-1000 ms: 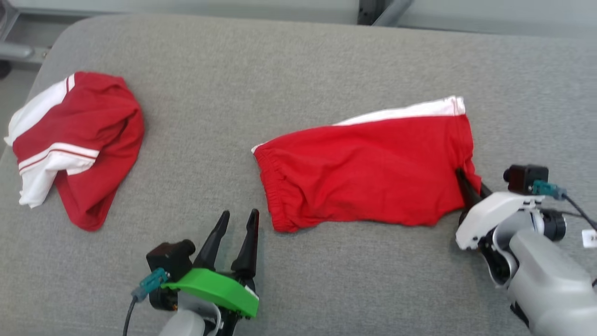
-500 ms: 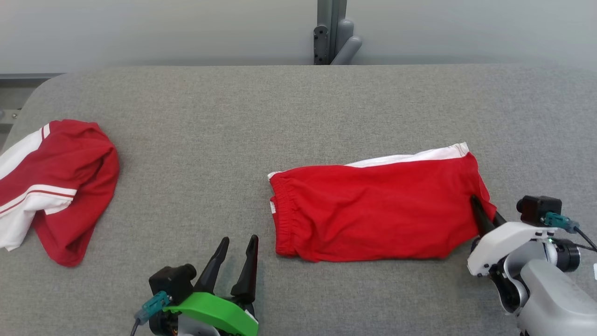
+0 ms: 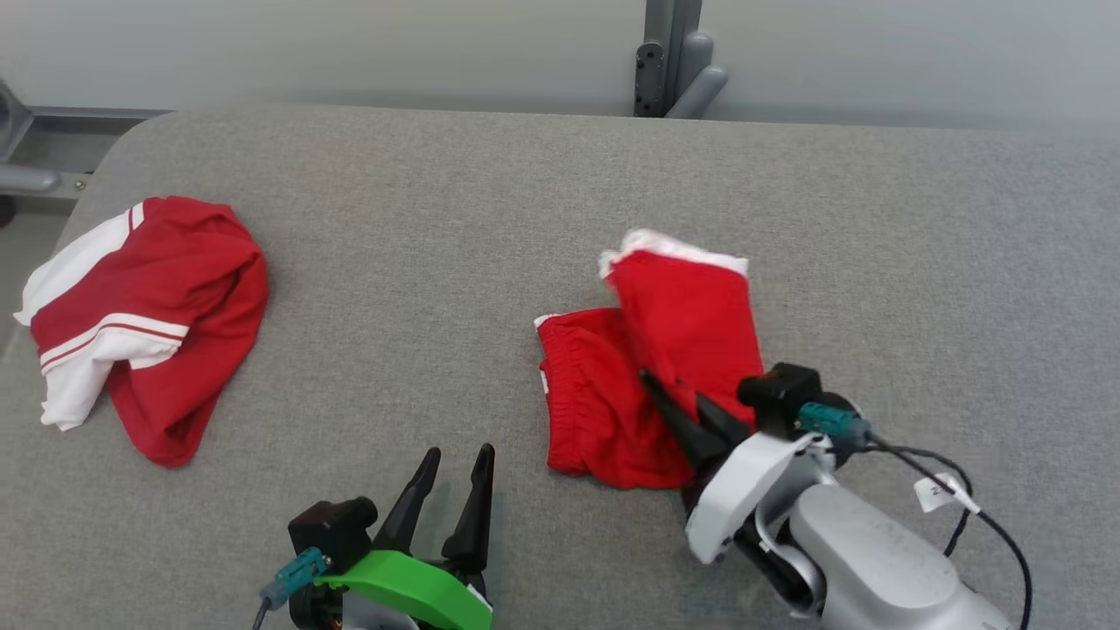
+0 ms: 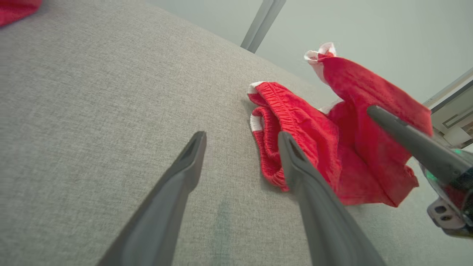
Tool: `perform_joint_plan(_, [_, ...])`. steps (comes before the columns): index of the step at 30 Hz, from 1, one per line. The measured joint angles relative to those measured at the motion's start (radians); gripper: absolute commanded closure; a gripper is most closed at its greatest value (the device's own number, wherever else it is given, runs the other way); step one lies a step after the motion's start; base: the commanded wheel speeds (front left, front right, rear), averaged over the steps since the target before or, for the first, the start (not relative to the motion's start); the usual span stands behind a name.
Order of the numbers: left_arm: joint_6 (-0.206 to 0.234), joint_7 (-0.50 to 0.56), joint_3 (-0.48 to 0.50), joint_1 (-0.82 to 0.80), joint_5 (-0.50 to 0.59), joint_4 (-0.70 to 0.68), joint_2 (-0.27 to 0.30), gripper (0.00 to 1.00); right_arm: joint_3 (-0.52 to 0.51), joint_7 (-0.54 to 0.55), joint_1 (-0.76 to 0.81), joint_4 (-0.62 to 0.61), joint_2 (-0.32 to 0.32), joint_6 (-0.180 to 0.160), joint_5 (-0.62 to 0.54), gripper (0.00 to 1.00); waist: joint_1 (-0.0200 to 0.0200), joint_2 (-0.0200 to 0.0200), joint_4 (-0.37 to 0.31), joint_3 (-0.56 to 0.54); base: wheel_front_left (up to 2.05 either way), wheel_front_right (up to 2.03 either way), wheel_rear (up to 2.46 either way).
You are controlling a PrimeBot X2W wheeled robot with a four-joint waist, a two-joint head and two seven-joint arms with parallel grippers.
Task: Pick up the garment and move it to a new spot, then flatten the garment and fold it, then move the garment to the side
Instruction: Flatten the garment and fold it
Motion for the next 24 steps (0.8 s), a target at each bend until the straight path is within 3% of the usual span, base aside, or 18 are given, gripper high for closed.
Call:
perform_joint_plan(5, [0.0, 0.0, 0.004, 0.002, 0.0, 0.002, 0.0, 0.0, 0.143, 0.002, -0.001, 0.02, 0.044, 0.0, 0.037, 1.0, 0.0, 0.0, 0.033, -0.007, 0.0, 0.0, 0.0])
perform_joint_plan(6, [0.0, 0.0, 0.006, 0.002, 0.001, 0.003, 0.0, 0.0, 0.159, 0.002, -0.001, 0.035, 0.058, 0.0, 0.048, 0.88, 0.0, 0.0, 0.039, -0.008, 0.0, 0.0, 0.0])
perform_joint_plan(7, [0.0, 0.0, 0.009, 0.002, 0.003, 0.005, 0.0, 0.0, 0.17, 0.002, -0.002, 0.048, 0.07, 0.0, 0.055, 0.1, 0.0, 0.0, 0.043, -0.01, 0.0, 0.0, 0.0])
perform_joint_plan(8, [0.0, 0.0, 0.013, 0.002, 0.01, 0.007, 0.0, 0.0, 0.175, 0.002, -0.004, 0.059, 0.08, 0.0, 0.059, 0.0, 0.0, 0.0, 0.046, -0.012, 0.0, 0.0, 0.0])
perform_joint_plan(14, [0.0, 0.0, 0.066, 0.005, 0.069, 0.014, 0.0, 0.0, 0.099, 0.001, -0.001, 0.058, 0.099, 0.0, 0.038, 0.0, 0.0, 0.0, 0.034, -0.027, 0.0, 0.0, 0.0])
perform_joint_plan(24, [0.0, 0.0, 0.193, 0.044, 0.148, -0.009, 0.0, 0.0, -0.231, 0.001, 0.162, 0.024, 0.051, 0.0, -0.161, 0.0, 0.0, 0.0, -0.045, -0.053, 0.0, 0.0, 0.0])
